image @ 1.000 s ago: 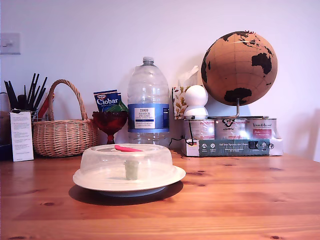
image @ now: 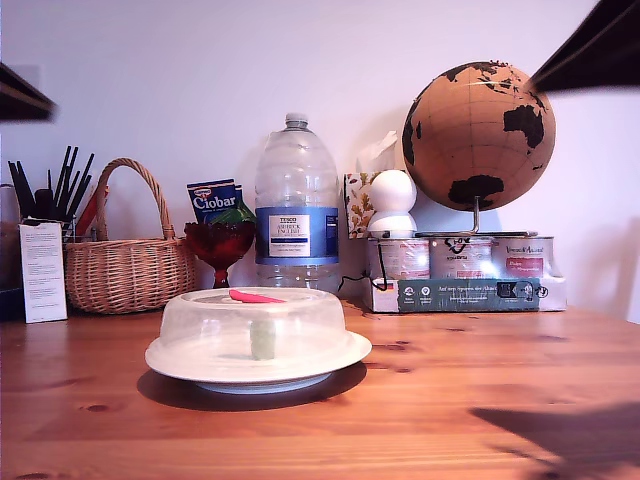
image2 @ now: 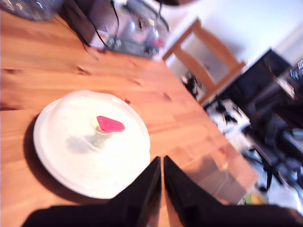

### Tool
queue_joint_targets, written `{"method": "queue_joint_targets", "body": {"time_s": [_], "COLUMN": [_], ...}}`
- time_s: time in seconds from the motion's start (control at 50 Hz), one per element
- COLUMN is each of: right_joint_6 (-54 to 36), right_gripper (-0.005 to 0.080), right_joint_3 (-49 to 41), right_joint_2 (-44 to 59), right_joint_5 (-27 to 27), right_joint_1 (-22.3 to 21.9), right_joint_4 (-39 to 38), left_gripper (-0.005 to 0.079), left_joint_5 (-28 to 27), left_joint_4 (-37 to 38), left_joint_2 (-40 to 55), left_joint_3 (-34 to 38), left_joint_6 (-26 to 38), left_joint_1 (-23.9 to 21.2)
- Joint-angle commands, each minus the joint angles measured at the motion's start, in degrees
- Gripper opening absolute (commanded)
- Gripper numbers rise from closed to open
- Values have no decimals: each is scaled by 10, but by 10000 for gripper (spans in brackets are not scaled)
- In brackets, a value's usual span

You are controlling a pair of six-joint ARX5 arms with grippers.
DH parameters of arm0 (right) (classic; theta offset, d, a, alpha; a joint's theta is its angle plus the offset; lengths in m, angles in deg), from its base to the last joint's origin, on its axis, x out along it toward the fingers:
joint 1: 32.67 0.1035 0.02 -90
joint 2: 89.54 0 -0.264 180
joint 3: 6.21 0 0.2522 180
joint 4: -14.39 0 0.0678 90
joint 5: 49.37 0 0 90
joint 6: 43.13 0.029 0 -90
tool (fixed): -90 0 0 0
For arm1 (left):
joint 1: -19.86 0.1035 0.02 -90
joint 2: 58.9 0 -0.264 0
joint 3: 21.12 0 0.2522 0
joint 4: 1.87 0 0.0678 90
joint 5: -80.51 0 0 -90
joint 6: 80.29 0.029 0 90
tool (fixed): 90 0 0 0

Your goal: Lift the plastic dome with your left arm while removing the green coffee capsule from the plate using your right arm.

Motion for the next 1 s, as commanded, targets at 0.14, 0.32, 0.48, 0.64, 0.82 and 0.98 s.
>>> {"method": "queue_joint_targets", "body": {"time_s": [0.14,0.32,0.48,0.64,0.82,0.98], "right_joint_6": [0,-1,-21,-34,-44,-43], "right_gripper": [-12,-12,-12,-12,-12,-12], "right_joint_3": [71,130,167,197,238,271], "right_joint_2": [99,192,266,332,395,436], "right_joint_5": [-2,-18,-47,-62,-77,-77], "right_joint_1": [55,104,143,168,184,190], "right_joint_4": [-55,-81,-85,-89,-89,-88], "left_gripper": [-23,-23,-23,-23,-23,-23], "left_joint_5": [15,25,42,50,60,71], "left_joint_4": [-17,-51,-79,-86,-87,-87], "left_joint_2": [92,171,236,294,352,397], "left_joint_3": [-43,-66,-86,-118,-157,-190], "left_joint_6": [48,60,64,64,75,79], "left_joint_1": [-25,-48,-69,-86,-100,-106]}}
